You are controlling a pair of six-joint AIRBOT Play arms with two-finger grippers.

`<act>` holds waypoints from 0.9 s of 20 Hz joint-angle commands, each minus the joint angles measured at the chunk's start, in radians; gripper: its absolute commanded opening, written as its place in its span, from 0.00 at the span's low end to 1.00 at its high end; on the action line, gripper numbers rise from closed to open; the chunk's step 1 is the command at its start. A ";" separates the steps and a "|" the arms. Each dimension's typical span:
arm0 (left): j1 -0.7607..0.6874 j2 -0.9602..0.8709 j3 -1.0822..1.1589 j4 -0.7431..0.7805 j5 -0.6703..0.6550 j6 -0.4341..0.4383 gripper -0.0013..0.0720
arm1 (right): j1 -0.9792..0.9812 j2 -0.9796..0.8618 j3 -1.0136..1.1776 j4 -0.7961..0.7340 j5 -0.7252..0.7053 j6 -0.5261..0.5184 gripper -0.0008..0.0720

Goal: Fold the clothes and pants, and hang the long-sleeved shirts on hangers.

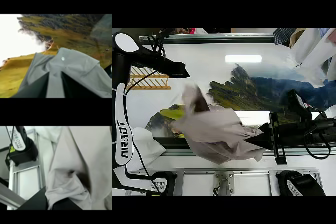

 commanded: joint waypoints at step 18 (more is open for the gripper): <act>0.323 0.226 -0.011 -0.179 0.034 -0.029 0.84 | -0.154 -0.019 0.002 0.024 -0.564 -0.027 0.02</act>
